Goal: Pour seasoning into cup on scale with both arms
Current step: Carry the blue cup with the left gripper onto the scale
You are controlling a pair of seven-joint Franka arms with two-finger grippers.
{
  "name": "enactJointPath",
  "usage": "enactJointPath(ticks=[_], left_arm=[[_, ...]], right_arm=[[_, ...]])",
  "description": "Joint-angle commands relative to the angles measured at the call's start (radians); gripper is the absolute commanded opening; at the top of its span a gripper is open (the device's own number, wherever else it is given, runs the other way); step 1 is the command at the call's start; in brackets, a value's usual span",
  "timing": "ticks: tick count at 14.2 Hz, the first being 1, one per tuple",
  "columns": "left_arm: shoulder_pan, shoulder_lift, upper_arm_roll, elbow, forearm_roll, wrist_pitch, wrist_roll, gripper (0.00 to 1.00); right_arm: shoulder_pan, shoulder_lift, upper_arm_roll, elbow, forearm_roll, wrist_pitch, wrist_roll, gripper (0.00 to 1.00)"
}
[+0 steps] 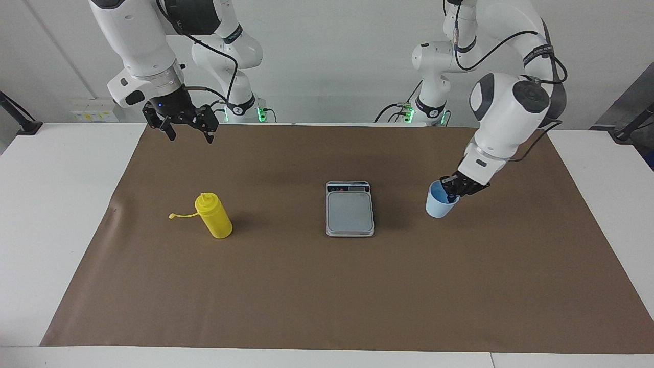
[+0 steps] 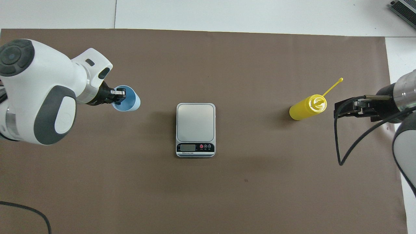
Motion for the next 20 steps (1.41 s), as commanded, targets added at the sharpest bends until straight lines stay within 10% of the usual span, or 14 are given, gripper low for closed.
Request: enactJointPath(ticks=[1, 11, 20], left_arm=[[-0.1, 0.009, 0.019, -0.021, -0.017, 0.086, -0.038, 0.0], [-0.317, 0.146, 0.019, -0.033, -0.01, 0.231, -0.169, 0.0], [-0.309, 0.163, 0.025, -0.012, -0.005, 0.21, -0.172, 0.0]], right_arm=[[-0.011, -0.016, 0.005, -0.01, -0.004, -0.013, -0.02, 1.0], [0.003, -0.019, 0.01, -0.011, -0.009, -0.016, -0.056, 1.0], [0.001, -0.019, 0.01, -0.011, -0.003, -0.021, -0.059, 1.0]])
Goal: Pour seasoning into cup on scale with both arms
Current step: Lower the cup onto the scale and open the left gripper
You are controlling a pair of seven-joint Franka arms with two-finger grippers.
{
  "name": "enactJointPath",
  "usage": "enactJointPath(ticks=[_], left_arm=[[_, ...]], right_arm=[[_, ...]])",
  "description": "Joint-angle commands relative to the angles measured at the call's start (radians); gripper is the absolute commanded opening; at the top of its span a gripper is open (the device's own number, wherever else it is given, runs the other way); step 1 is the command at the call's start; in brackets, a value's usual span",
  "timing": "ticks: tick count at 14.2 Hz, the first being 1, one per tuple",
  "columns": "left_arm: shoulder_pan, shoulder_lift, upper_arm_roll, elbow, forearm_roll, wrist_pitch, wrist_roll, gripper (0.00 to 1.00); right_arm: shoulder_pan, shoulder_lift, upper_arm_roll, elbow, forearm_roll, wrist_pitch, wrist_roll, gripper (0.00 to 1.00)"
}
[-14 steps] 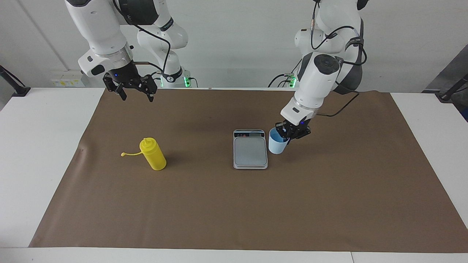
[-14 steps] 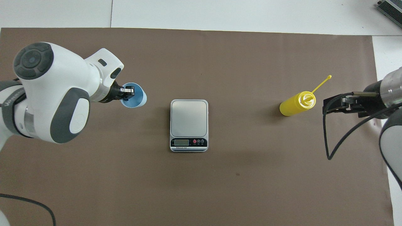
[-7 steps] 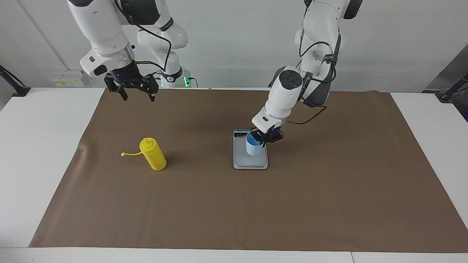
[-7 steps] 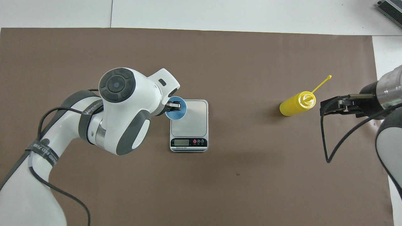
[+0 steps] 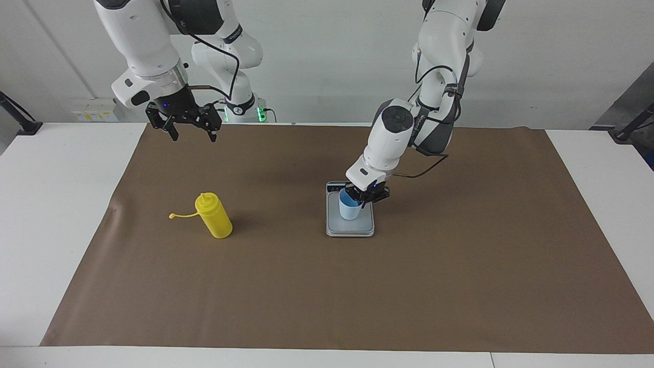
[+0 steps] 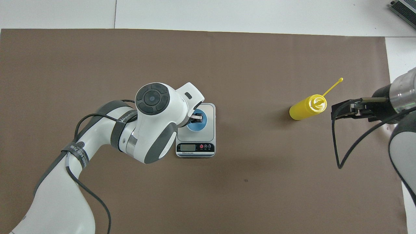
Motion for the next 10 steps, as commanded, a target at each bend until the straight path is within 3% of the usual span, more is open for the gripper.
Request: enactJointPath(ticks=[1, 5, 6, 7, 8, 10], left_arm=[[0.002, -0.01, 0.009, 0.004, -0.003, -0.006, -0.005, 0.0], [-0.006, -0.008, 0.009, -0.011, -0.003, 0.014, -0.007, 0.0], [-0.006, -0.007, 0.009, -0.01, -0.003, 0.038, -0.005, 0.14], [-0.006, -0.005, 0.009, -0.01, -0.005, 0.103, -0.007, 0.74], [-0.006, 0.004, 0.009, -0.01, -0.005, 0.163, -0.008, 1.0], [0.001, 0.006, 0.009, -0.008, -0.005, 0.147, -0.018, 1.0]], right_arm=[[-0.008, -0.016, 0.004, -0.011, -0.003, -0.014, -0.026, 1.0], [-0.018, -0.016, -0.002, -0.011, -0.003, -0.012, -0.024, 1.0], [-0.019, -0.016, -0.004, -0.011, -0.003, -0.014, -0.024, 1.0], [-0.019, -0.018, -0.004, -0.012, -0.003, -0.017, -0.024, 1.0], [-0.019, -0.018, -0.004, -0.012, -0.003, -0.019, -0.026, 1.0], [-0.019, -0.016, -0.005, -0.011, -0.001, -0.011, -0.024, 1.0]])
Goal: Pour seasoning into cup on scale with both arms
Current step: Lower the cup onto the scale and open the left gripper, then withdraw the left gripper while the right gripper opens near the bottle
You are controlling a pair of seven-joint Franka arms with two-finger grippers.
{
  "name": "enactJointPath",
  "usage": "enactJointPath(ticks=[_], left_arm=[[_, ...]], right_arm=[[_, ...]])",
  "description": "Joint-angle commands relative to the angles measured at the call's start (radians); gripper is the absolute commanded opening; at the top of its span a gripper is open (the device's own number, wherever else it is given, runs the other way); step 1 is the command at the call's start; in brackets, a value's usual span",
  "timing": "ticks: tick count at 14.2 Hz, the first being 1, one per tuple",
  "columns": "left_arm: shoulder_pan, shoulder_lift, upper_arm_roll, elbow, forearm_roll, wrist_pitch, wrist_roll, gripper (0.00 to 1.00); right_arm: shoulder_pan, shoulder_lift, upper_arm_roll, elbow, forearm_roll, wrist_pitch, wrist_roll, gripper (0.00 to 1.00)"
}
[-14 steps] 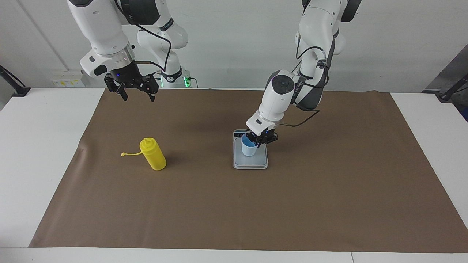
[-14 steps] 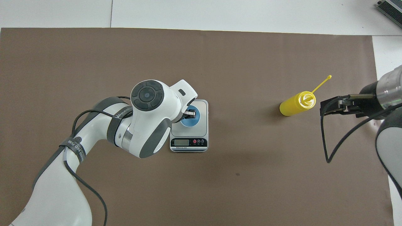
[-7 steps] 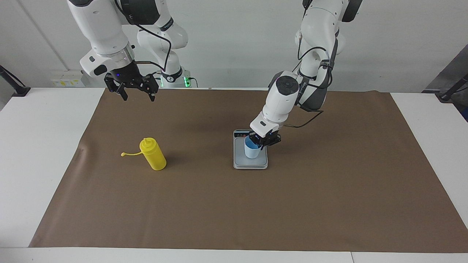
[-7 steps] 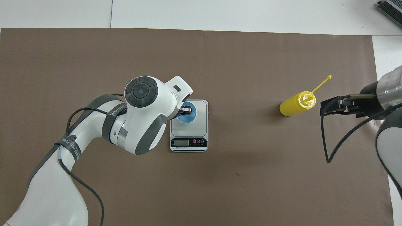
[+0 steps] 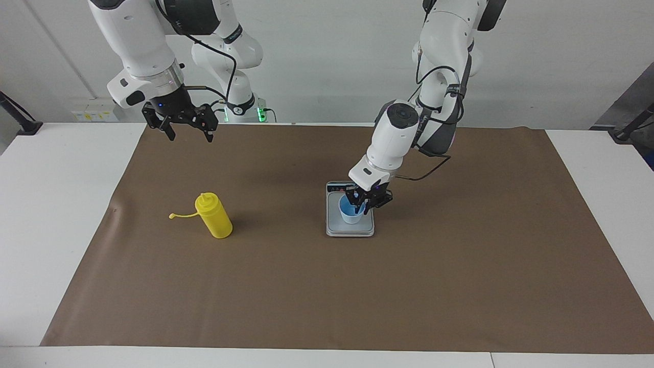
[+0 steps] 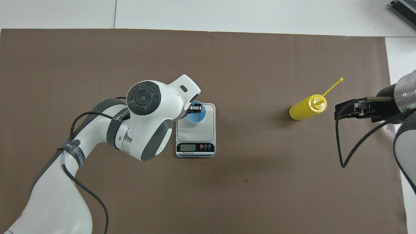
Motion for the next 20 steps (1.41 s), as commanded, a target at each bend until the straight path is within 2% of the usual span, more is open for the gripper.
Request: enactJointPath(ticks=[1, 7, 9, 11, 15, 20], left_arm=[[-0.002, -0.006, 0.008, -0.005, -0.005, -0.029, -0.011, 1.0], [0.11, -0.127, 0.013, 0.027, 0.001, -0.236, -0.004, 1.0], [0.165, -0.129, 0.01, 0.082, 0.064, -0.322, -0.003, 1.0], [0.218, -0.138, 0.01, 0.099, 0.089, -0.371, 0.012, 1.0], [0.343, -0.245, 0.008, 0.085, 0.087, -0.521, 0.228, 1.0], [0.459, -0.333, 0.018, 0.108, 0.081, -0.678, 0.423, 1.0]], right_arm=[[-0.011, -0.016, 0.003, -0.011, 0.0, -0.004, -0.015, 1.0], [-0.042, 0.004, 0.0, 0.005, 0.042, 0.01, 0.181, 1.0], [-0.065, 0.014, -0.002, 0.012, 0.045, -0.001, 0.241, 1.0], [-0.085, 0.063, 0.001, 0.073, 0.056, -0.037, 0.408, 1.0], [-0.175, 0.122, 0.0, 0.098, 0.201, -0.051, 0.646, 1.0], [-0.312, 0.207, 0.0, 0.071, 0.313, -0.039, 0.651, 1.0]])
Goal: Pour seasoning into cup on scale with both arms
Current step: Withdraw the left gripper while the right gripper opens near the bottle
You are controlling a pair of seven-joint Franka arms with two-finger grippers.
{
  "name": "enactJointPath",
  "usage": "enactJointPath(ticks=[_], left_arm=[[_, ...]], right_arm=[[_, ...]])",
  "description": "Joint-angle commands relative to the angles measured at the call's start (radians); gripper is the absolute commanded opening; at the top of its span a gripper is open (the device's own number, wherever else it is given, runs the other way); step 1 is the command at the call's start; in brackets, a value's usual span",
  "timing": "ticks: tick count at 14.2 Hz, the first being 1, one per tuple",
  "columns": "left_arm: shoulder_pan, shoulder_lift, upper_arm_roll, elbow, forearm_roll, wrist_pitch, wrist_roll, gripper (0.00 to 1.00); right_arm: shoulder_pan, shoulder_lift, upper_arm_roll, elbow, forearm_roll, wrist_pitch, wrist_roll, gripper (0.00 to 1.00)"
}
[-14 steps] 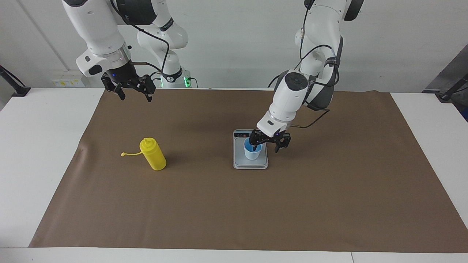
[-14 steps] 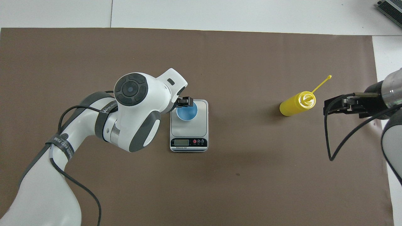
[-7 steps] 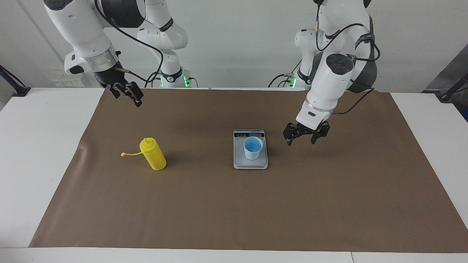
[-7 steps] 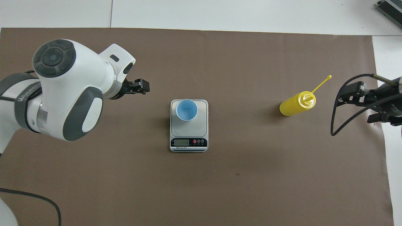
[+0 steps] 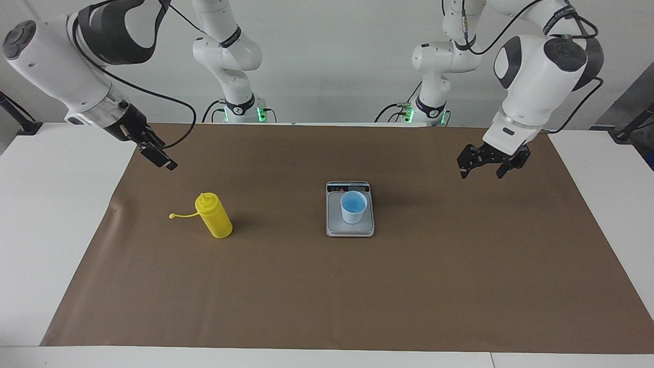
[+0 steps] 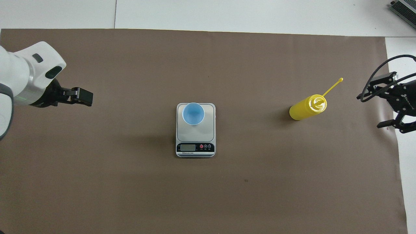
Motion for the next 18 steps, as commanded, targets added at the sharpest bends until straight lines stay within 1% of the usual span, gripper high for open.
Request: enactJointPath(ticks=[1, 3, 4, 5, 6, 7, 12, 14, 16, 18], left_arm=[[0.033, -0.028, -0.003, 0.041, 0.01, -0.103, 0.048, 1.0], [0.045, -0.026, -0.004, 0.107, 0.016, -0.216, 0.049, 1.0], [0.051, -0.033, -0.007, 0.098, 0.013, -0.227, 0.043, 1.0], [0.051, -0.054, -0.009, 0.071, 0.013, -0.218, 0.037, 1.0], [0.05, -0.056, -0.009, 0.06, 0.013, -0.186, 0.037, 1.0], [0.05, -0.056, -0.009, 0.06, 0.013, -0.165, 0.039, 1.0], [0.05, -0.062, -0.009, 0.044, 0.011, -0.17, 0.04, 1.0], [0.053, -0.063, -0.006, 0.055, -0.01, -0.166, 0.04, 1.0], [0.079, -0.078, 0.0, 0.057, -0.036, -0.177, 0.042, 1.0], [0.08, -0.08, -0.001, 0.055, -0.035, -0.172, 0.04, 1.0]], right_arm=[[-0.071, 0.062, 0.01, 0.013, 0.065, -0.002, 0.022, 1.0], [-0.092, 0.085, 0.01, 0.006, 0.075, 0.019, 0.02, 1.0], [-0.103, 0.091, 0.01, -0.008, 0.077, 0.033, 0.02, 1.0], [-0.109, 0.099, 0.01, -0.034, 0.098, 0.051, 0.02, 1.0], [-0.126, 0.099, 0.01, -0.069, 0.133, 0.082, 0.022, 1.0], [-0.132, 0.097, 0.01, -0.1, 0.141, 0.123, 0.022, 1.0], [-0.125, 0.113, 0.011, -0.201, 0.203, 0.24, 0.02, 1.0], [-0.126, 0.152, 0.011, -0.211, 0.265, 0.254, 0.019, 1.0], [-0.131, 0.201, 0.011, -0.211, 0.311, 0.252, 0.005, 1.0], [-0.134, 0.234, 0.011, -0.211, 0.416, 0.242, 0.002, 1.0]])
